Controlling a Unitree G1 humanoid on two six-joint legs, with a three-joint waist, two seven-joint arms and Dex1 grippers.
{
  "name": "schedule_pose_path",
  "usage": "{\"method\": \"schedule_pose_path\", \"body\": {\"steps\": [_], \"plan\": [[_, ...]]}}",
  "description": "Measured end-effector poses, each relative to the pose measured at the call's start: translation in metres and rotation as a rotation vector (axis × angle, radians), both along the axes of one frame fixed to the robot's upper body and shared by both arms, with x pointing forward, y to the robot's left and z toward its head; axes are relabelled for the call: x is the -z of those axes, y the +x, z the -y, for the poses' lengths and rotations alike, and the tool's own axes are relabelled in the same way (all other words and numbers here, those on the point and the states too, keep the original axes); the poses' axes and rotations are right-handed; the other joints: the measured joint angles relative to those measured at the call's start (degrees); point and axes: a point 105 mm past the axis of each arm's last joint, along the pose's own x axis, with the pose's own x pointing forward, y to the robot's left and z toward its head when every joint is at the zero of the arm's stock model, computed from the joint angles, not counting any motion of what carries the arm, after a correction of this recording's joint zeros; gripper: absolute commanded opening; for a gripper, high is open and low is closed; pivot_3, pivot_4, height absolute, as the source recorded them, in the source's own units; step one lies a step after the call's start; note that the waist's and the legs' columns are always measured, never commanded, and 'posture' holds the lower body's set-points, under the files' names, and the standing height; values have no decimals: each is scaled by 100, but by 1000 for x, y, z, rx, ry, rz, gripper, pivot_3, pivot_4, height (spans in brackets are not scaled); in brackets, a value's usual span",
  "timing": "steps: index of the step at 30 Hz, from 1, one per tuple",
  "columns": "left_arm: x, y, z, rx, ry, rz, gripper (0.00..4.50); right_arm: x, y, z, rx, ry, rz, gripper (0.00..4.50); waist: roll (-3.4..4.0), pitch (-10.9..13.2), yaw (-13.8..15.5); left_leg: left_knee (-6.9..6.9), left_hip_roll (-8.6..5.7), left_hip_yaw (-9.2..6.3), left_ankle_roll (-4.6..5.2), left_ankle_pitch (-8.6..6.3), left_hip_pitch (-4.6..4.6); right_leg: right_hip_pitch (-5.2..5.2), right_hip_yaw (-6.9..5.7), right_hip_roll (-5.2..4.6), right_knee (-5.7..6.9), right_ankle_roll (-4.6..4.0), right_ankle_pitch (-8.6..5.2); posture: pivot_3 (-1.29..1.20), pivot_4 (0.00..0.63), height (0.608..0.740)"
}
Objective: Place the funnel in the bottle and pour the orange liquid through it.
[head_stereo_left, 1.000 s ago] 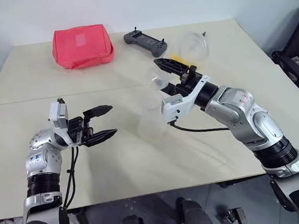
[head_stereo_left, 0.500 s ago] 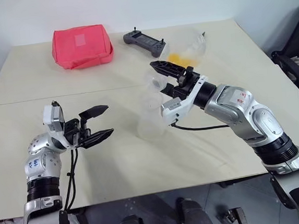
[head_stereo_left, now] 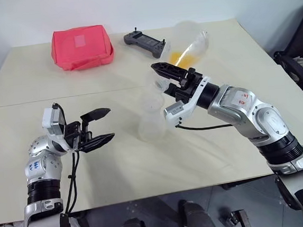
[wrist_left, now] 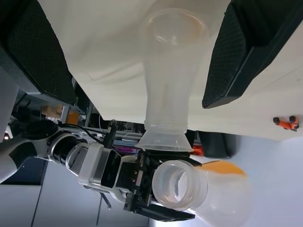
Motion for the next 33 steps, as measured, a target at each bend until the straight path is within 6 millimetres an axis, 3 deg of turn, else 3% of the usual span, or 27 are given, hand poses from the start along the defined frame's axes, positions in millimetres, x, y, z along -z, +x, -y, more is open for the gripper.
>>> {"method": "schedule_pose_path", "body": {"steps": [13,21,33], "plan": [[5,1,4,7,10,-4,4500,1,3,1,1,-37,28,2785,0,0,-50,0,1,0,0,0,0,0,0,0,0,0,0,0,150,740],[18,6,3,-24,-10,-31,4500,5,8,0,3,-51,53,2785,0,0,-56,0,1,0,0,0,0,-1,0,0,1,0,0,0,150,740],[22,9,3,-32,3,-40,4500,-3,6,-7,-26,-50,99,2785,0,0,-62,0,1,0,0,0,0,-1,0,0,1,0,0,0,150,740]]}}
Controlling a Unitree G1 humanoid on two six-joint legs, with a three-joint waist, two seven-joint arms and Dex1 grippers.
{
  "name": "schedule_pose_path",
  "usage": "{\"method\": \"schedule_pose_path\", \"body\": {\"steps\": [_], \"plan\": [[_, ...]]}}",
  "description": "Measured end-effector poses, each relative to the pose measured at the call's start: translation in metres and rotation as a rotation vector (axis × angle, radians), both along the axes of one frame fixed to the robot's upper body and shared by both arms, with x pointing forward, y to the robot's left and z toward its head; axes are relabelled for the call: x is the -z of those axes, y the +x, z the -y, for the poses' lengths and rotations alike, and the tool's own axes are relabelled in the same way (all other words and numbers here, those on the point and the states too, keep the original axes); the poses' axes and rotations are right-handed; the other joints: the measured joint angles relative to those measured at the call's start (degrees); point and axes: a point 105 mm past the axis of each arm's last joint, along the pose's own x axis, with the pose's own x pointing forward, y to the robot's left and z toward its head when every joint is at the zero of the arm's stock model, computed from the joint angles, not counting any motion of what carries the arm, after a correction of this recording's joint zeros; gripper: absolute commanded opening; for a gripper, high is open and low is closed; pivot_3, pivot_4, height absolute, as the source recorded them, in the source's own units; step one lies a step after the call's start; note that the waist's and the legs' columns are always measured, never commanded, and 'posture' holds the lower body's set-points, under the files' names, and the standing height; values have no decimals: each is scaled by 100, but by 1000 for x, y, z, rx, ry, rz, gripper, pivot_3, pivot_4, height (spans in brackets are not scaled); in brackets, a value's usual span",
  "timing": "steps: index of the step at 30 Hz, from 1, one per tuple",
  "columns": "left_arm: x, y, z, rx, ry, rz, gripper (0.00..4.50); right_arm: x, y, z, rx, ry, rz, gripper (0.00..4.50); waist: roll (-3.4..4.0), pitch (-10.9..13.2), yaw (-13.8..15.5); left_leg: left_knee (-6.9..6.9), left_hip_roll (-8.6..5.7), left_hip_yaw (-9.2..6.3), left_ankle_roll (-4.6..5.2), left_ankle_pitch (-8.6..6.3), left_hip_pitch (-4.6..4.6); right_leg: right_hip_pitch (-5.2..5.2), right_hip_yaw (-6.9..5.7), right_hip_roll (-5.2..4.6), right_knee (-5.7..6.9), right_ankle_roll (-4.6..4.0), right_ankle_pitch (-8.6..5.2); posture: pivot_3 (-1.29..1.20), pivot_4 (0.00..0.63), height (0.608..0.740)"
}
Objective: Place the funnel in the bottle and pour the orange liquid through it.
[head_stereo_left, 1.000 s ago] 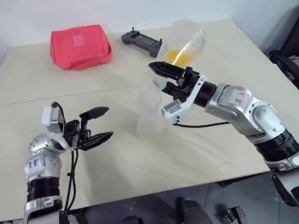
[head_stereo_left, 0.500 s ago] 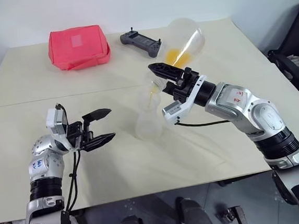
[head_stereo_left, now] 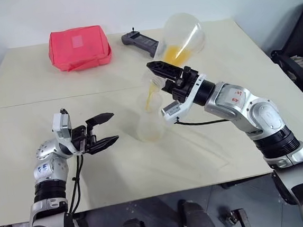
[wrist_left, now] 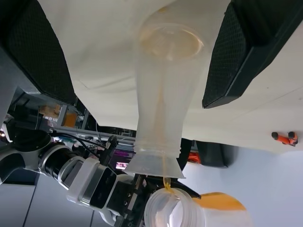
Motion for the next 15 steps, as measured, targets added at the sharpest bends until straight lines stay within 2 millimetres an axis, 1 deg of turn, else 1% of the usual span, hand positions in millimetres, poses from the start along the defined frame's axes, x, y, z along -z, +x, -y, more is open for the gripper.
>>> {"method": "schedule_pose_path", "body": {"steps": [15], "plan": [[0,0,0,3,-1,-3,4500,2,2,1,5,-5,-5,2785,0,0,-2,0,0,0,0,0,0,0,0,0,0,0,0,0,150,740]]}}
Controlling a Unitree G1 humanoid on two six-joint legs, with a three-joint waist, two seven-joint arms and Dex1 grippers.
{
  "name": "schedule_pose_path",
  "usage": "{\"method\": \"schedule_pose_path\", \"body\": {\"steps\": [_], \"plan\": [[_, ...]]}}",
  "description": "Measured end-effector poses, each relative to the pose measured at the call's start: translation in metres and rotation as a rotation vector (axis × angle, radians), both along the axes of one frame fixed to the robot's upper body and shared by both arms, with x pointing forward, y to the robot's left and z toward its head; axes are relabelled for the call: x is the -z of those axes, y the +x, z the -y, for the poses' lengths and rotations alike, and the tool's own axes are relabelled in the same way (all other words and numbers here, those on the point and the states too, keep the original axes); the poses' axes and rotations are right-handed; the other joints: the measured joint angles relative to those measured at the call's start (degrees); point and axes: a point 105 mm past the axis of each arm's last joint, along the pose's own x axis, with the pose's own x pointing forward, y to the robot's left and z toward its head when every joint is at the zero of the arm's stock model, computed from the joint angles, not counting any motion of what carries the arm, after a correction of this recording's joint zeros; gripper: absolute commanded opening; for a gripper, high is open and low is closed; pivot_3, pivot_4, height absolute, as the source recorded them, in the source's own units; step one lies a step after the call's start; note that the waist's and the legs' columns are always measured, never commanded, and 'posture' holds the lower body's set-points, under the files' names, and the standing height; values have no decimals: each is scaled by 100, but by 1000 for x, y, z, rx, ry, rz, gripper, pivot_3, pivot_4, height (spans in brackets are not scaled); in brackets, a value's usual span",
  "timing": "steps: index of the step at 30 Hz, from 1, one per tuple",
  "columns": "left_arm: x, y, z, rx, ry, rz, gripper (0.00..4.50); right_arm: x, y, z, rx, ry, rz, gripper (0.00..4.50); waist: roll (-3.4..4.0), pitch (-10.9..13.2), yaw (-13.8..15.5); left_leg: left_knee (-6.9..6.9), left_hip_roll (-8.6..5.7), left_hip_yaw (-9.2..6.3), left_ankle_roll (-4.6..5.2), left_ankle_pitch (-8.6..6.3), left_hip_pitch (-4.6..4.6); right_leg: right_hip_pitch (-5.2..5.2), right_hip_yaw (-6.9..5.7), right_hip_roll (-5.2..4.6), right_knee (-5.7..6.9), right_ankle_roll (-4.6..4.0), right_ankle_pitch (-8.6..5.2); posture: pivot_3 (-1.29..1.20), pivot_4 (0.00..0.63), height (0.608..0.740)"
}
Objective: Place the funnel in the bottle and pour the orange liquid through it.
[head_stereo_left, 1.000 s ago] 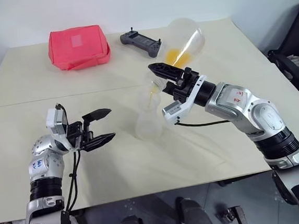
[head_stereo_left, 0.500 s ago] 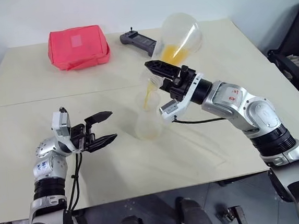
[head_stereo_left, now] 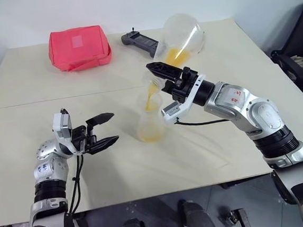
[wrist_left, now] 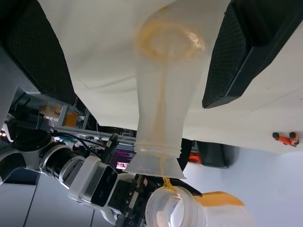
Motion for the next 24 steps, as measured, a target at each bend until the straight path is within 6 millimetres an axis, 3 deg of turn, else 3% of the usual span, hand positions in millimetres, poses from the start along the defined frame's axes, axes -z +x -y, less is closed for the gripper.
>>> {"method": "schedule_pose_path", "body": {"steps": [24], "plan": [[-3,0,-1,-2,-9,7,4500,2,0,0,-14,-2,0,2785,0,0,0,0,0,0,0,0,0,0,0,0,0,0,0,0,150,740]]}}
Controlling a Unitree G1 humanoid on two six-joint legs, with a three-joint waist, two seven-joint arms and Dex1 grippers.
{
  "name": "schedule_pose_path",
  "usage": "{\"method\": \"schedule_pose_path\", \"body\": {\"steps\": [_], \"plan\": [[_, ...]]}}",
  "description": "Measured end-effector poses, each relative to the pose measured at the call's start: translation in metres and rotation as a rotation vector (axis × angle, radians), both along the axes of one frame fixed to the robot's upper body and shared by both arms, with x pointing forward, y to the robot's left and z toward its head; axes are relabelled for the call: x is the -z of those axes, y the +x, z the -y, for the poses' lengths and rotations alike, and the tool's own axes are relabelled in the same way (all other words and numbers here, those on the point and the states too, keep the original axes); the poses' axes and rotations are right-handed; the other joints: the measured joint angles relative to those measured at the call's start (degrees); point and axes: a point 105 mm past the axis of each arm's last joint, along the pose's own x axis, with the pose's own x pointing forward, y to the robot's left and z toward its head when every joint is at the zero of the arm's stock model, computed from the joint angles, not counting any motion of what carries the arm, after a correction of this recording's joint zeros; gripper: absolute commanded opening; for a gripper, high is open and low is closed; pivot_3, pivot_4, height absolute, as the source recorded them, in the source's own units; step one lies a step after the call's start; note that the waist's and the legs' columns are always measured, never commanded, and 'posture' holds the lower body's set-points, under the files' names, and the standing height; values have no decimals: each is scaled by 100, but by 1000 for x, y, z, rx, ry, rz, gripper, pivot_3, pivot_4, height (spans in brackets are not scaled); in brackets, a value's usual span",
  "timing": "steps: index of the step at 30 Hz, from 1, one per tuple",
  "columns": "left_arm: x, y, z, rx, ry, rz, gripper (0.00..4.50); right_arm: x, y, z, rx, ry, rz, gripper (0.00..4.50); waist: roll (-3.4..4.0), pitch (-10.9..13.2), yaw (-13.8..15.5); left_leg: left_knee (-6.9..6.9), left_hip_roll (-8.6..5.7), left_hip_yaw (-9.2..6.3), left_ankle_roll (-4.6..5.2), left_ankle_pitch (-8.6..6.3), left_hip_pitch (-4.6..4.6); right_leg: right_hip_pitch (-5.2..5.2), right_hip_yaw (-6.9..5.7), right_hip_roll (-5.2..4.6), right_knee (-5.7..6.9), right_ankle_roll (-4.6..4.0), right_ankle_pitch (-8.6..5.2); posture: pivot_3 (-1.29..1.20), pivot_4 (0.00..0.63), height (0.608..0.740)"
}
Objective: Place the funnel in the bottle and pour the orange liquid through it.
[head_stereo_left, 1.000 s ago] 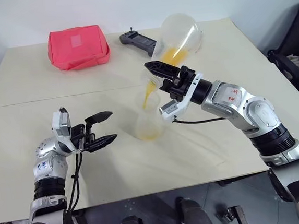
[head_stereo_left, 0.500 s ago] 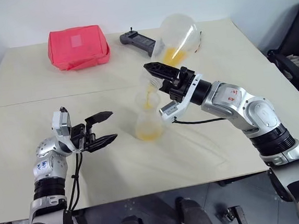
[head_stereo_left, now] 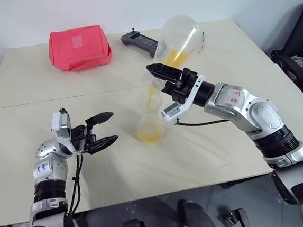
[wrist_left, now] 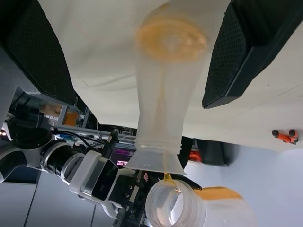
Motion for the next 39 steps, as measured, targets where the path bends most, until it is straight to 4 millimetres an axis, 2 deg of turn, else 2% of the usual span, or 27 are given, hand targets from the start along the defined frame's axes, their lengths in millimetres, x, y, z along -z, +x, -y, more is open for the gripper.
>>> {"method": "schedule_pose_path", "body": {"steps": [39], "plan": [[-10,2,7,19,-9,38,4500,-3,-5,-2,-43,-38,64,2785,0,0,0,0,0,0,0,0,0,0,0,0,0,0,0,0,150,740]]}}
